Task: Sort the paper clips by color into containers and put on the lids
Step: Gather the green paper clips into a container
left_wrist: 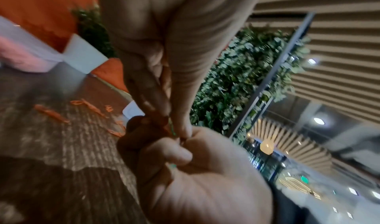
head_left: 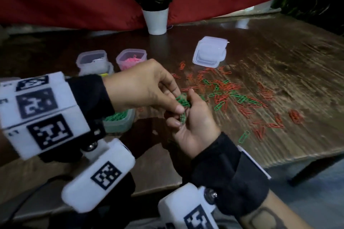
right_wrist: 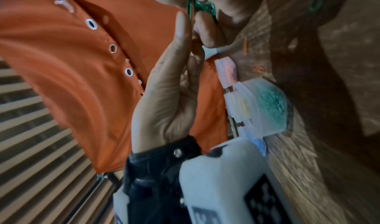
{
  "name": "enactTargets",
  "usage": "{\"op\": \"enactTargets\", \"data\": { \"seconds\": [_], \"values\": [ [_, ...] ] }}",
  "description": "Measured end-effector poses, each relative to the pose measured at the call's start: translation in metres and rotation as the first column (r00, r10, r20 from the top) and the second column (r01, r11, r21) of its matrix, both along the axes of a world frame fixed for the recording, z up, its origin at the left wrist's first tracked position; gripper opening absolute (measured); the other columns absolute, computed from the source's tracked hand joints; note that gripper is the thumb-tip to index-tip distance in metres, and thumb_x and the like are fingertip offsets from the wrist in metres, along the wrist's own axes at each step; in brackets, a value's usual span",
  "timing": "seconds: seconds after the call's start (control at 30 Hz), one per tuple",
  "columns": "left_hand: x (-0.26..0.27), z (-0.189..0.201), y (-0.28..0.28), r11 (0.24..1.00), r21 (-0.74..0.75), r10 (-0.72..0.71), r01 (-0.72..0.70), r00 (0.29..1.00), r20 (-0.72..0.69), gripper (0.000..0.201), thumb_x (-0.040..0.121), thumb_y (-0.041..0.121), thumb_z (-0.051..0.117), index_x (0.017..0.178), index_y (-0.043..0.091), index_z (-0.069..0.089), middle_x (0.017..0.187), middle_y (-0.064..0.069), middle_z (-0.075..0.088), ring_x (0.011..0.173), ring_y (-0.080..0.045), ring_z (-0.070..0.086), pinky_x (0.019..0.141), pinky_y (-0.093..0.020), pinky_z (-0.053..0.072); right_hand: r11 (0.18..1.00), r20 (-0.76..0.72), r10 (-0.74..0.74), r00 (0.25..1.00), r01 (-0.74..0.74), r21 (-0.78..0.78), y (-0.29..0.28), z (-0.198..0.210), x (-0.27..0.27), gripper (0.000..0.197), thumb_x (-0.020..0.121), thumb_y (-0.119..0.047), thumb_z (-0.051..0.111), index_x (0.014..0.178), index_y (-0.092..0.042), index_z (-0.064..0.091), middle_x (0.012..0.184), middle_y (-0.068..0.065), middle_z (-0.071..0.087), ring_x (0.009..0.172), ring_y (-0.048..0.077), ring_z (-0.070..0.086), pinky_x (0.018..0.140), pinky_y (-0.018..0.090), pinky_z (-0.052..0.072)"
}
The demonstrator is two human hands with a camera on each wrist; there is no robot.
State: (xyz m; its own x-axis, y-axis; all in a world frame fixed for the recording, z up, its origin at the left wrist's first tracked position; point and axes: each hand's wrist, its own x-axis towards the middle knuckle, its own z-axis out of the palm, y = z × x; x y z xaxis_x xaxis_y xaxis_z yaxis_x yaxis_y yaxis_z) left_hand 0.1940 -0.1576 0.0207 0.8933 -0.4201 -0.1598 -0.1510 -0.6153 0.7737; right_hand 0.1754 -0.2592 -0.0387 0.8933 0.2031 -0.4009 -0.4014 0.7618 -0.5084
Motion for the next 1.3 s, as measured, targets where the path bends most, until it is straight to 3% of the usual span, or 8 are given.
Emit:
{"op": "enactTargets", "data": {
  "seconds": [0.13,0.23,0.43,0.67,0.77,0.97,1.17,1.3],
  "values": [
    [-0.005,0.006,0.023,0.999,-0.044,-0.036,0.030,0.989,-0.146,0.031,0.064,-0.005,0.072,0.094,0.000,0.068,0.085,-0.015,0.072,0.077,-0.020,0.069,0.073,-0.022,0.055,0.996,-0.015,0.037,0.999,-0.036,0.079,0.009,-0.013,-0.002,0.042,0.099,-0.042,0.022,0.080,-0.012,0.045,0.062,0.004,0.047,0.029,0.006,0.034,0.027,0.010,0.023],
    [-0.011,0.017,0.037,0.999,-0.045,-0.015,0.010,0.995,-0.094,0.027,0.065,0.001,0.071,0.092,0.006,0.070,0.085,-0.011,0.073,0.079,-0.016,0.068,0.064,-0.013,0.053,0.989,0.008,0.093,0.996,-0.093,0.112,0.011,-0.014,-0.005,0.048,0.099,-0.039,0.022,0.068,-0.009,0.044,0.056,0.004,0.041,0.032,0.007,0.036,0.029,0.010,0.026],
    [-0.023,0.012,0.086,0.967,0.228,0.059,-0.113,0.971,0.232,0.029,0.049,0.029,0.080,0.074,0.024,0.065,0.068,0.018,0.063,0.051,0.002,0.053,0.050,-0.007,0.039,0.943,0.025,0.283,0.959,-0.283,0.173,0.005,0.000,-0.012,0.049,0.098,-0.036,0.029,0.074,-0.001,0.055,0.058,0.012,0.058,0.041,0.017,0.061,0.036,0.017,0.045],
    [-0.054,-0.001,0.070,1.000,0.009,0.008,-0.017,0.794,0.607,0.023,0.070,0.046,0.065,0.071,0.023,0.067,0.066,0.007,0.055,0.061,-0.002,0.050,0.055,-0.006,0.035,0.922,0.046,0.284,0.958,-0.286,0.263,0.027,0.003,-0.012,0.052,0.098,-0.037,0.024,0.105,0.005,0.054,0.090,0.023,0.064,0.076,0.029,0.064,0.065,0.032,0.054],
    [-0.055,-0.007,0.064,0.986,0.165,-0.084,-0.023,0.786,0.612,0.026,0.061,0.047,0.072,0.073,0.024,0.073,0.066,0.010,0.054,0.066,-0.002,0.051,0.056,-0.007,0.035,0.918,0.058,0.298,0.953,-0.303,0.257,0.035,0.005,-0.014,0.054,0.097,-0.040,0.022,0.110,0.002,0.054,0.095,0.017,0.060,0.082,0.026,0.056,0.070,0.026,0.038],
    [-0.051,-0.018,0.070,0.982,0.177,-0.049,-0.071,0.805,0.591,0.021,0.062,0.036,0.069,0.073,0.019,0.075,0.062,0.012,0.055,0.065,0.006,0.050,0.057,-0.003,0.035,0.914,0.089,0.241,0.966,-0.257,0.313,0.038,0.007,-0.018,0.052,0.097,-0.034,0.022,0.111,0.002,0.057,0.089,0.016,0.065,0.076,0.024,0.061,0.050,0.016,0.048],
    [-0.052,-0.017,0.088,0.992,-0.060,0.129,-0.114,0.872,0.473,0.017,0.058,0.045,0.078,0.063,0.031,0.070,0.067,0.005,0.066,0.063,-0.004,0.059,0.058,-0.014,0.043,0.905,0.078,0.287,0.955,-0.297,0.304,0.044,0.006,-0.016,0.053,0.098,-0.033,0.019,0.108,0.003,0.056,0.100,0.019,0.067,0.084,0.028,0.063,0.055,0.021,0.050],
    [-0.057,-0.006,0.121,0.881,-0.334,0.436,-0.334,0.847,0.304,0.015,0.060,0.037,0.071,0.064,0.023,0.070,0.064,0.002,0.063,0.056,-0.005,0.052,0.050,-0.006,0.038,0.925,-0.017,0.381,0.924,-0.381,0.003,0.046,0.021,-0.004,0.041,0.100,-0.024,0.028,0.079,-0.001,0.055,0.066,0.011,0.058,0.052,0.014,0.055,0.041,0.016,0.046]
  ]
}}
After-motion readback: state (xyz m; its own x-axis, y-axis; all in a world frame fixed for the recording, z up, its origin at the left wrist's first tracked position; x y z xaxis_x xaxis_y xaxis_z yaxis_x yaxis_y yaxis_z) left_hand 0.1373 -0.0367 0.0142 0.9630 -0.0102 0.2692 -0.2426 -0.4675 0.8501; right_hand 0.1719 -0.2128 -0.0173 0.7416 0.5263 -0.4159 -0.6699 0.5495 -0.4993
